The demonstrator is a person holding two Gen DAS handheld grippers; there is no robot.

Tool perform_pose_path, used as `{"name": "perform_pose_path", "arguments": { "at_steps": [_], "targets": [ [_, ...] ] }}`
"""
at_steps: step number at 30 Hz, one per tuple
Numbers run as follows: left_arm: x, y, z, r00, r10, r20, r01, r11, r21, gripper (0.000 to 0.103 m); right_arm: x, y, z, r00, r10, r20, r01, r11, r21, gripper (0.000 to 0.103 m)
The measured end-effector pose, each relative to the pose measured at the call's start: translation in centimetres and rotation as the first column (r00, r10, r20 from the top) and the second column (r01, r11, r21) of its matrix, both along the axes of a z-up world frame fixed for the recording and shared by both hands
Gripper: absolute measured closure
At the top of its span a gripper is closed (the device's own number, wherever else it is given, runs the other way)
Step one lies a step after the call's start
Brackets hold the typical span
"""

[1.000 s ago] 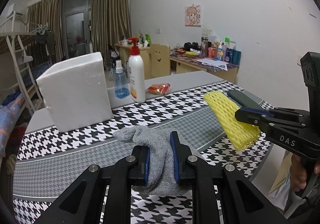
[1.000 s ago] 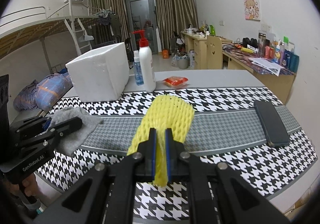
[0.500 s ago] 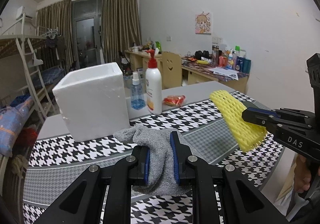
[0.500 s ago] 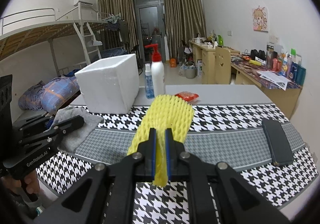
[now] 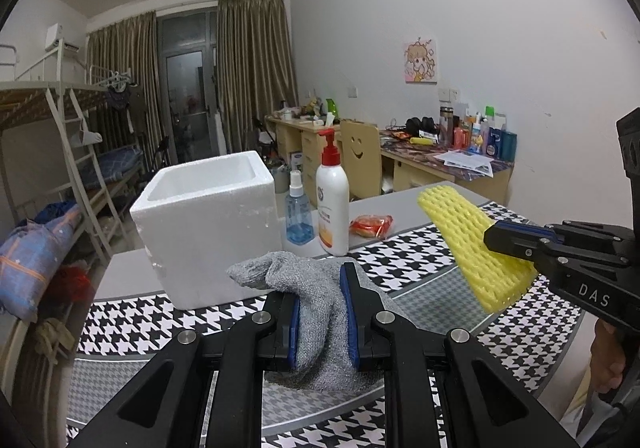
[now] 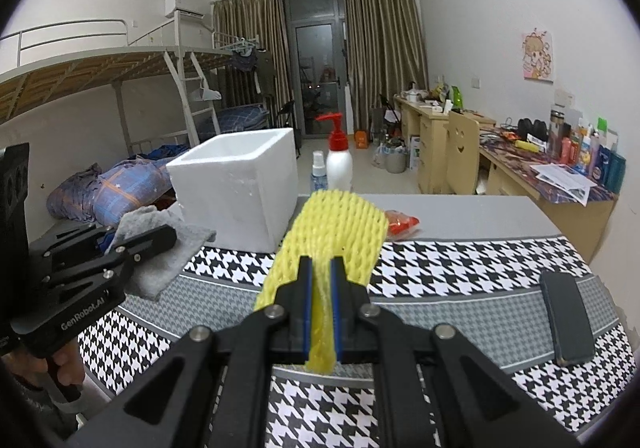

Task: Organize soft objects
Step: 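Lift and carry the grey cloth and yellow sponge in both grippers to the foam box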

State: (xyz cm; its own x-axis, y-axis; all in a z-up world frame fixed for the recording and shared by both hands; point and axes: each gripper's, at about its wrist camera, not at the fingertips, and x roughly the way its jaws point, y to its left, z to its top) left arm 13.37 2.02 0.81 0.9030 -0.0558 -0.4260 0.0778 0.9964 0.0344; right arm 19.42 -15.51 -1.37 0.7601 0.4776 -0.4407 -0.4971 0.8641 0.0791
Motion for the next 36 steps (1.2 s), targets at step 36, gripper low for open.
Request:
{"name": "perform_pose_path", "arguments": {
  "at_steps": [36],
  "targets": [
    [3.3, 2.1, 3.6, 0.991, 0.108, 0.083, -0.112, 0.993, 0.044, 0.084, 1.8, 4.2, 4.1, 0.99, 0.088, 0.111, -0.088, 0.996, -0.002, 0.092]
  ]
}}
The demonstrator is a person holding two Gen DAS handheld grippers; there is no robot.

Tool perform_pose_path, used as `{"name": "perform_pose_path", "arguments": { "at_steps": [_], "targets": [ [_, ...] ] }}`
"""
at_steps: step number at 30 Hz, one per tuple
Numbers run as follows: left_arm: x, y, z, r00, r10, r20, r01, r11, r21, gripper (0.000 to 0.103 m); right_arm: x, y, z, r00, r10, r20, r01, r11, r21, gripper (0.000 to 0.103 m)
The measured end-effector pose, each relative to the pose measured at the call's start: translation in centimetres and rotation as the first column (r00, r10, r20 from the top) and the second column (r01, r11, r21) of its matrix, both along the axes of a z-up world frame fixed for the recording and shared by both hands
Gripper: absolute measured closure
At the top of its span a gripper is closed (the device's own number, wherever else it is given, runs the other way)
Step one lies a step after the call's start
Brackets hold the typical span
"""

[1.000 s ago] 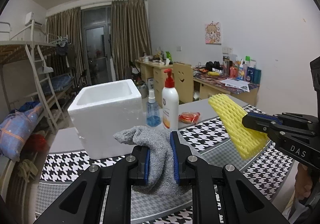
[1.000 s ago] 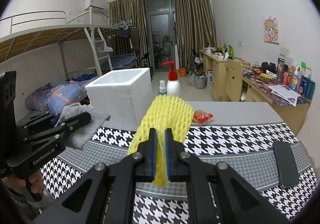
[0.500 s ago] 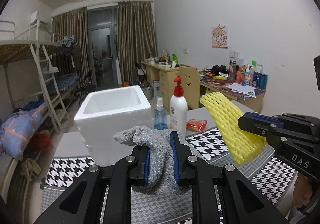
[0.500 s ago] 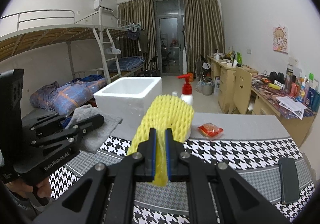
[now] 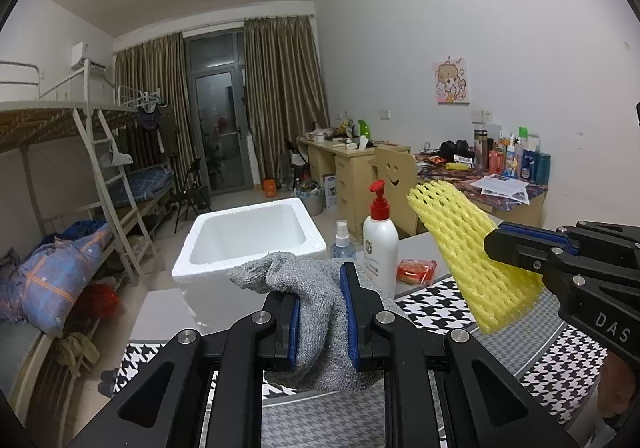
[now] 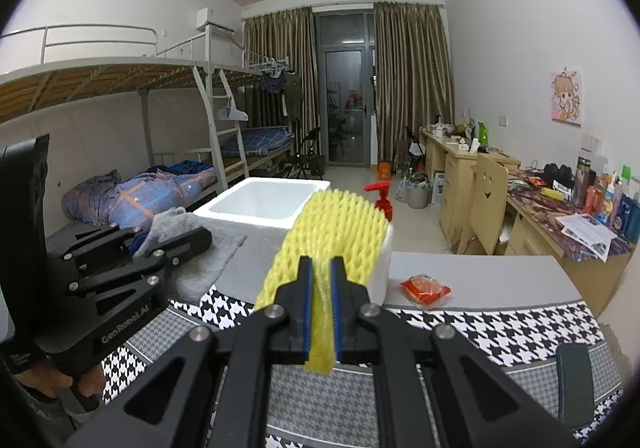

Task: Organize soft objects
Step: 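Lift and carry the grey cloth and yellow sponge in both grippers to the foam box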

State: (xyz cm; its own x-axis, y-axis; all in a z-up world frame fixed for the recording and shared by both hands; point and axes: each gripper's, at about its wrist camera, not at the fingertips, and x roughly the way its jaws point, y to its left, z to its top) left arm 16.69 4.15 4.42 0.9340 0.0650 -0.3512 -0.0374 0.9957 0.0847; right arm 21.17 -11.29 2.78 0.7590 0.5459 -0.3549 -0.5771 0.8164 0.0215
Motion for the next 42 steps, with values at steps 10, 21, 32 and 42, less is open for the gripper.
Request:
{"name": "perform_pose_path", "arguments": {
  "at_steps": [10, 21, 32, 42],
  "targets": [
    [1.2, 1.5, 1.1, 0.999, 0.027, 0.028, -0.026, 0.999, -0.019, 0.084, 0.7, 1.3, 1.5, 0.999, 0.005, 0.038, -0.005, 1.0, -0.002, 0.092],
    [1.3, 3.0, 2.4, 0.995, 0.06, 0.079, -0.058, 0.998, -0.031, 0.084, 1.6, 2.7, 2.6, 0.998, 0.01, 0.057, -0.01, 1.0, -0.001, 0.092],
    [2.3, 4.3, 3.5, 0.991, 0.09, 0.104, -0.085, 0.995, -0.048, 0.084, 2.7, 3.9, 3.3, 0.996, 0.03, 0.079, -0.031, 0.999, 0.015, 0.092],
    [3.3, 5.0, 3.8, 0.987, 0.109, 0.117, -0.104, 0.993, -0.047, 0.084, 3.9, 5.1, 3.5, 0.996, 0.046, 0.07, -0.048, 0.999, 0.016, 0.092]
  ]
}}
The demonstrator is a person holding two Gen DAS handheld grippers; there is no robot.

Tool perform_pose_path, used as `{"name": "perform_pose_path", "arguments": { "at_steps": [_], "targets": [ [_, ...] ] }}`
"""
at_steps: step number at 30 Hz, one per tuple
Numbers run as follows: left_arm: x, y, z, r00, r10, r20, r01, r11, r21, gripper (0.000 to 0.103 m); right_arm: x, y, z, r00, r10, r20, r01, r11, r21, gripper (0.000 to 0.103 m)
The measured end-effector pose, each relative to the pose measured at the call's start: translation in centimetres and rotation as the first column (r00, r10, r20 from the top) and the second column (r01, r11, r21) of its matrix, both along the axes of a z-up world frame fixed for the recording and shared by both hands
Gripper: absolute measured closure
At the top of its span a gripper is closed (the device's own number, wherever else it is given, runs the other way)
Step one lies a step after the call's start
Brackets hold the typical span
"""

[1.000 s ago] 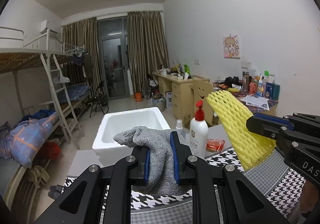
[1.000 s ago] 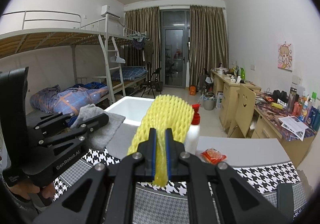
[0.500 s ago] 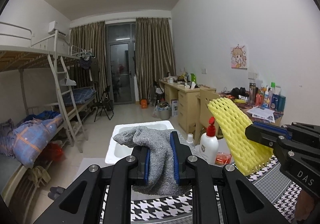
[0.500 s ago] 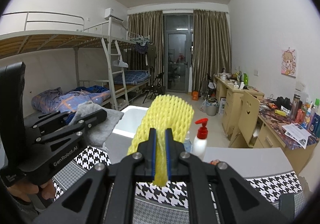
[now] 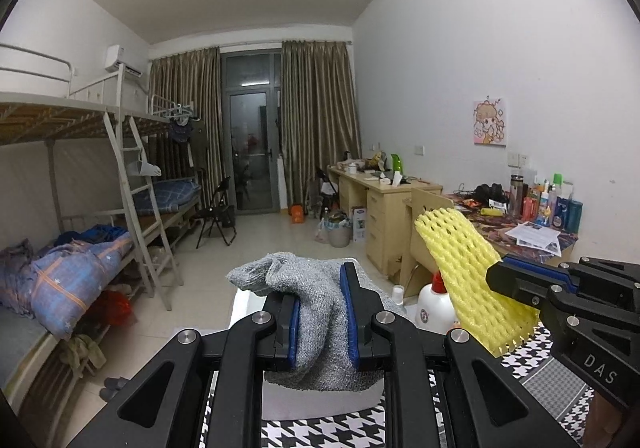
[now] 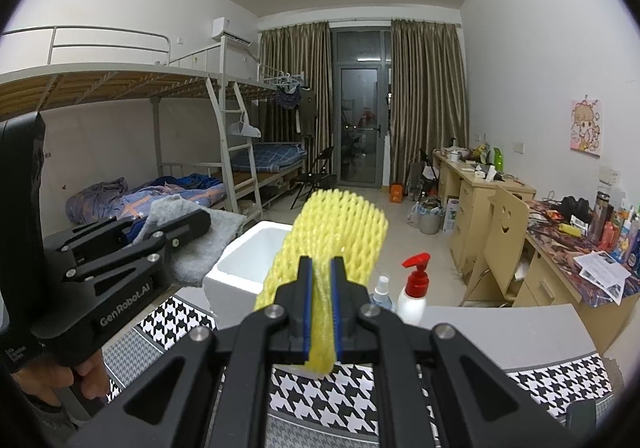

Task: Organize soft objects
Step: 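Lift and carry the grey cloth and yellow sponge in both grippers to the foam box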

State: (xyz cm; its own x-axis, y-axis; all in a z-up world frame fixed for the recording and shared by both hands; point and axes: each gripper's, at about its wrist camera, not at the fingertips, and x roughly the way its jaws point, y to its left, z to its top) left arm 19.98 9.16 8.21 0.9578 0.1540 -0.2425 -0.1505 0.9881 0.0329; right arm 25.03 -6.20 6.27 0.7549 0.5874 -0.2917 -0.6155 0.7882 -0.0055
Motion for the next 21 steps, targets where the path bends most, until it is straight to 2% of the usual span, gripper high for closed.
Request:
{"name": "perform_pose_path", "arguments": {
  "at_steps": [9, 21],
  "targets": [
    [1.0, 0.4, 0.2, 1.0, 0.002, 0.009, -0.002, 1.0, 0.017, 0.084, 1.0, 1.0, 0.3, 1.0, -0.008, 0.008, 0.008, 1.0, 0.002, 0.092],
    [2.8, 1.7, 0.1, 1.0, -0.008, 0.009, 0.008, 1.0, -0.001, 0.084, 2.9, 2.4, 0.3, 1.0, -0.008, 0.018, 0.008, 1.0, 0.005, 0.092]
  ]
}}
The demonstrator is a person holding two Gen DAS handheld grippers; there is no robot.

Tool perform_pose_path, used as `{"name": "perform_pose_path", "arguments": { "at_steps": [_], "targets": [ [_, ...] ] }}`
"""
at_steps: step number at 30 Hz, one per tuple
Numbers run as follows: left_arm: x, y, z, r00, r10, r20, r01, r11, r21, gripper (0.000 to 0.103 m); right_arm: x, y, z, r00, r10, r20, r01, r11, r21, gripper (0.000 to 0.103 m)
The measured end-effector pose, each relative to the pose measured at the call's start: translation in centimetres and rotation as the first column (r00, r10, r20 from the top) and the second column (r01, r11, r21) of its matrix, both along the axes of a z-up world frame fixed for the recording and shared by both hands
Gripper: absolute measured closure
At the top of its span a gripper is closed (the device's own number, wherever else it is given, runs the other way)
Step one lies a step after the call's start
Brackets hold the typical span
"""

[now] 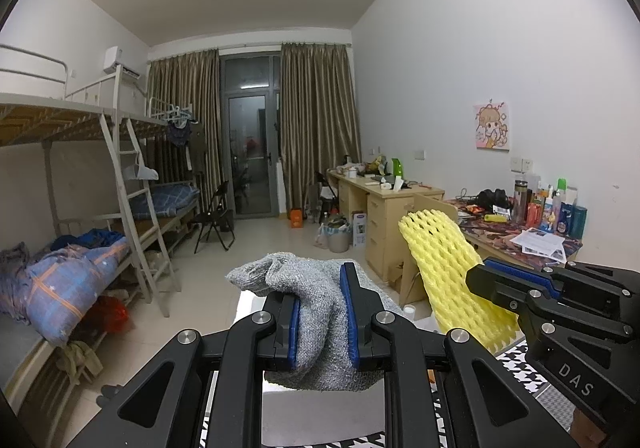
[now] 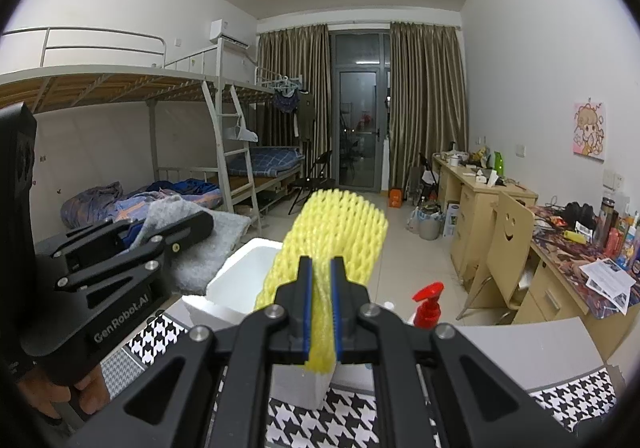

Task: Organize soft objects
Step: 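Lift and carry the grey cloth and yellow sponge in both grippers to the foam box, then lower the grey cloth into the foam box and open the left gripper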

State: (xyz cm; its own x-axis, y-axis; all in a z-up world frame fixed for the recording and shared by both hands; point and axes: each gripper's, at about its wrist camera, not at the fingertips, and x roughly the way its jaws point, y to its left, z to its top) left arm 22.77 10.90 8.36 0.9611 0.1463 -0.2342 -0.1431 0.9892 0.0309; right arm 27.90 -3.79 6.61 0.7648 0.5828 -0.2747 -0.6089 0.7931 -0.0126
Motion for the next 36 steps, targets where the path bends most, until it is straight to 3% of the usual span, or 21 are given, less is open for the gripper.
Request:
{"name": "perform_pose_path", "arguments": {
  "at_steps": [36],
  "targets": [
    [8.2, 2.7, -3.3, 0.985, -0.025, -0.169, 0.013, 0.997, -0.075, 0.084, 3.3, 3.0, -1.1, 0.996, -0.02, -0.086, 0.016, 0.998, -0.053, 0.092]
  ]
}}
